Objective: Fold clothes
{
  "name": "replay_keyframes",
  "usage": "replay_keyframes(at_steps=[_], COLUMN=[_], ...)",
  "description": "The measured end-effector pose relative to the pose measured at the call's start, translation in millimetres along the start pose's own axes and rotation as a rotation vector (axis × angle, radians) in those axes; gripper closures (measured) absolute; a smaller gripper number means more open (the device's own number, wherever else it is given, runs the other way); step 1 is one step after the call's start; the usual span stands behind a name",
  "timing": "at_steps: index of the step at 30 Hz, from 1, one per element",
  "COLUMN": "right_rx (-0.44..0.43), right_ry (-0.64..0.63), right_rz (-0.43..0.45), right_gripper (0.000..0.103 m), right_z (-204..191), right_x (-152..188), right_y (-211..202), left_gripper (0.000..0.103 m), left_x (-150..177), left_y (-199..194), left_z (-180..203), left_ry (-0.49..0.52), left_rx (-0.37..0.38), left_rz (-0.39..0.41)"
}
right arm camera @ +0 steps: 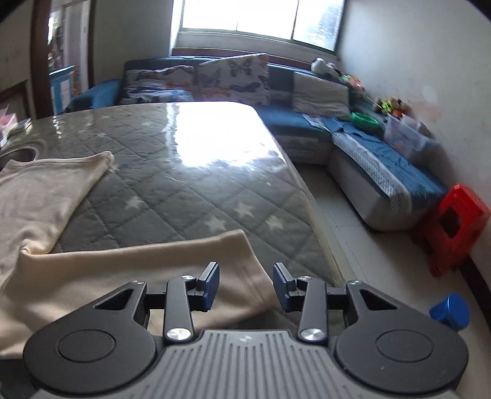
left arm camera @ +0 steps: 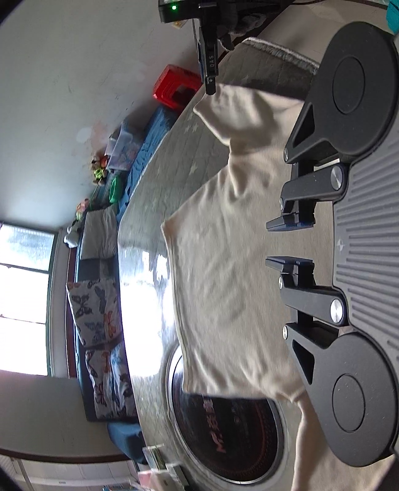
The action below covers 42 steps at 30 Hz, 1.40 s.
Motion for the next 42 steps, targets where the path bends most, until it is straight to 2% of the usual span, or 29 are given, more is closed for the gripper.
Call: replay_keyframes(at_steps=[7,10,11,16,20,22,23,27,32,38,41,42], right_rx=[-0.037,-0.035,-0.031,0.011,0.035,0.033,0.025,0.01,-0.019,-0.016,-0.032,-0.038], right_ry=[0.105,0.131,0.136,0.138,0.16,0.175,0.186,0.222,0.28,0.284,0.309,0.32], right_rz=[-0.019,-0.014,-0.009,0.032,0.025,0.018,0.022,0.043,0.045,0.043,0.05,0.05], right_gripper=[0.067,0.082,0.095,0.096,0.094,0.089,0.082,0.074,0.074,0.076,0.093,0.095], right_z=[17,17,17,17,21,24,25,27,32,29,28,29], right_x=[11,12,12,11,16,18,19,20,25,29,29,29], right_y=[2,3,1,-8,-8,-5,-6,-15,-20,-10,-8,-8], left_gripper=[0.083,0.078,0.078,0.078,0.078,0.078,0.078,0.076,0.076,0.072,0.072,0.072], left_x=[-3,-4,-5,-3,1,2,2,-1,-5,-9,-11,-12], left_y=[11,15,16,21,30,32,33,30,31,28,30,31], left_z=[24,32,34,45,52,53,53,55,58,62,62,63], left_ry=[0.041,0.054,0.058,0.09,0.11,0.116,0.119,0.117,0.123,0.125,0.126,0.126], left_rx=[0.028,0.037,0.04,0.062,0.07,0.069,0.068,0.069,0.072,0.065,0.058,0.056], left_rz=[-0.021,-0.027,-0.029,-0.035,-0.057,-0.062,-0.064,-0.05,-0.04,-0.029,-0.03,-0.032])
Point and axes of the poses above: each gripper's, at about its wrist camera, not at the fingertips, and y roughly the way its jaws point, z to its right, x to its underside, the point moved 3 cm from there along y, roughly the way its jaws point, and after that the axes turned 10 degrees about y, right-handed, at the moved point
